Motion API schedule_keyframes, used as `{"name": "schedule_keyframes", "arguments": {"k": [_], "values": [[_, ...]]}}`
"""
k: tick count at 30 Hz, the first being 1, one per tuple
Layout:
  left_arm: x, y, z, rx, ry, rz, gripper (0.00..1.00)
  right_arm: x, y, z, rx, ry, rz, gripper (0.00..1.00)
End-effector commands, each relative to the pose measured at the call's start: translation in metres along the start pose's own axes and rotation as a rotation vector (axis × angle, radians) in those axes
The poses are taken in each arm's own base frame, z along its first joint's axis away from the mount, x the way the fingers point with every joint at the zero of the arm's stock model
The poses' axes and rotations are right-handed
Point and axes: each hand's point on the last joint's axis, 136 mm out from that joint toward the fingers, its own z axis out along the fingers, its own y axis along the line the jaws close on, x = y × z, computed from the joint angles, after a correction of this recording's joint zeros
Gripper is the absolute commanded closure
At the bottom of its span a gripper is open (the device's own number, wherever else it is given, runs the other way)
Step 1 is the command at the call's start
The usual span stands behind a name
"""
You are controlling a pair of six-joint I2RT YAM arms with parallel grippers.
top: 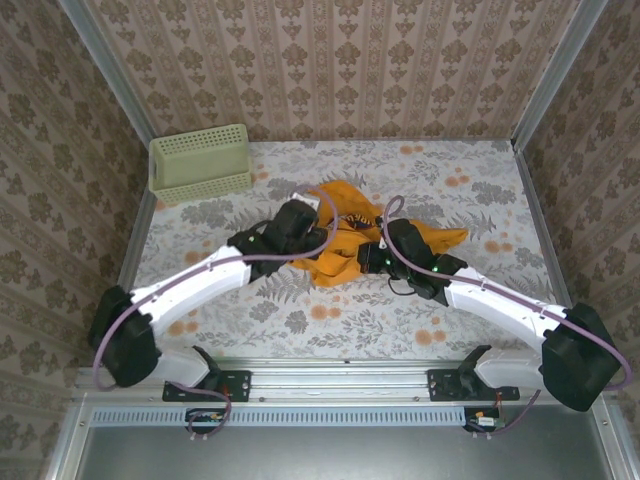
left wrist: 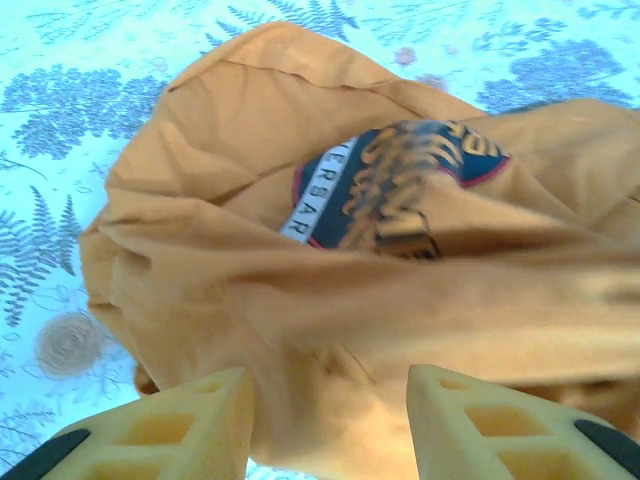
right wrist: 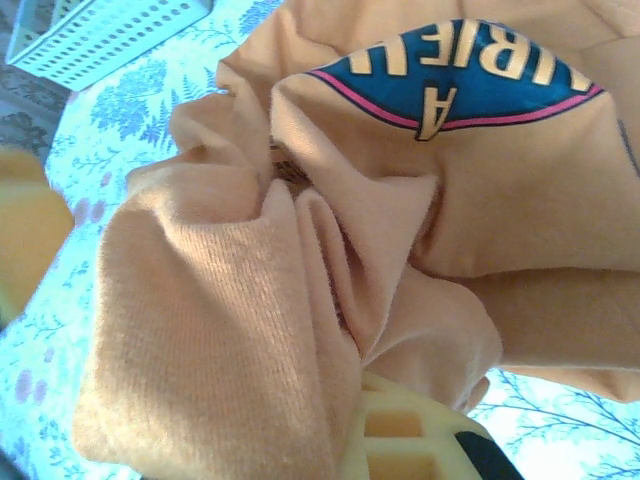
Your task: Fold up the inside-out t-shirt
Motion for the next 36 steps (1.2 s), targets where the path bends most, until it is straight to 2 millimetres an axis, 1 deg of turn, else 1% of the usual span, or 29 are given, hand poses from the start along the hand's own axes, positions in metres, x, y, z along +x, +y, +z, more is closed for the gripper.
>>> {"name": "schedule_keyframes", "arguments": {"k": [1, 3, 4, 6, 7, 10, 12, 13, 15, 17, 18, 20, 22, 25, 26, 28, 29, 33, 36], "values": [[0.02, -0.018, -0.005, 0.105, -0.009, -0.023, 0.56, -0.011, 0.023, -0.001, -0.103, -0.024, -0.02, 0.98], [0.03, -0.037, -0.001, 0.208, 0.004, -0.02, 0.58, -0.013, 0.027, -0.001, -0.114, -0.02, -0.03, 0.98], [0.033, -0.043, 0.002, 0.231, 0.011, -0.014, 0.58, -0.013, 0.028, -0.001, -0.119, -0.013, -0.039, 0.97], [0.037, -0.051, 0.01, 0.247, 0.025, 0.0, 0.58, -0.011, 0.031, -0.002, -0.122, 0.002, -0.054, 0.98], [0.038, -0.051, 0.015, 0.24, 0.031, -0.009, 0.58, -0.01, 0.032, -0.002, -0.126, 0.007, -0.059, 0.98], [0.032, -0.049, 0.027, 0.236, 0.028, -0.046, 0.55, -0.006, 0.033, -0.004, -0.131, 0.017, -0.07, 0.97], [0.029, -0.042, 0.036, 0.216, 0.038, -0.09, 0.54, -0.003, 0.032, -0.004, -0.131, 0.02, -0.077, 0.97], [0.027, -0.037, 0.041, 0.2, 0.044, -0.108, 0.53, -0.002, 0.033, -0.005, -0.133, 0.022, -0.081, 0.97], [0.03, -0.021, 0.05, 0.13, 0.074, -0.159, 0.54, 0.0, 0.034, -0.006, -0.132, 0.02, -0.089, 0.97], [0.03, -0.011, 0.053, 0.112, 0.073, -0.203, 0.53, 0.0, 0.033, -0.006, -0.121, 0.015, -0.096, 0.97], [0.029, -0.009, 0.052, 0.109, 0.066, -0.218, 0.51, 0.002, 0.032, -0.006, -0.117, 0.015, -0.101, 0.97], [0.024, -0.012, 0.051, 0.136, 0.062, -0.228, 0.46, 0.004, 0.032, -0.006, -0.109, 0.014, -0.113, 0.96], [0.021, -0.016, 0.052, 0.146, 0.069, -0.227, 0.46, 0.008, 0.031, -0.004, -0.105, 0.021, -0.127, 0.96], [0.017, -0.014, 0.056, 0.142, 0.059, -0.245, 0.51, 0.014, 0.031, 0.0, -0.091, 0.032, -0.149, 0.97], [0.016, -0.013, 0.058, 0.139, 0.059, -0.251, 0.55, 0.015, 0.031, 0.001, -0.087, 0.035, -0.156, 0.97], [0.012, -0.011, 0.059, 0.137, 0.051, -0.256, 0.66, 0.018, 0.031, 0.002, -0.072, 0.039, -0.173, 0.97], [0.01, -0.011, 0.058, 0.135, 0.046, -0.253, 0.68, 0.02, 0.029, 0.003, -0.063, 0.042, -0.179, 0.97], [0.006, -0.008, 0.057, 0.11, 0.051, -0.221, 0.82, 0.021, 0.017, 0.004, 0.009, 0.041, -0.184, 0.98], [0.006, -0.005, 0.053, 0.093, 0.052, -0.203, 0.91, 0.017, 0.008, 0.001, 0.057, 0.022, -0.185, 0.99]]}}
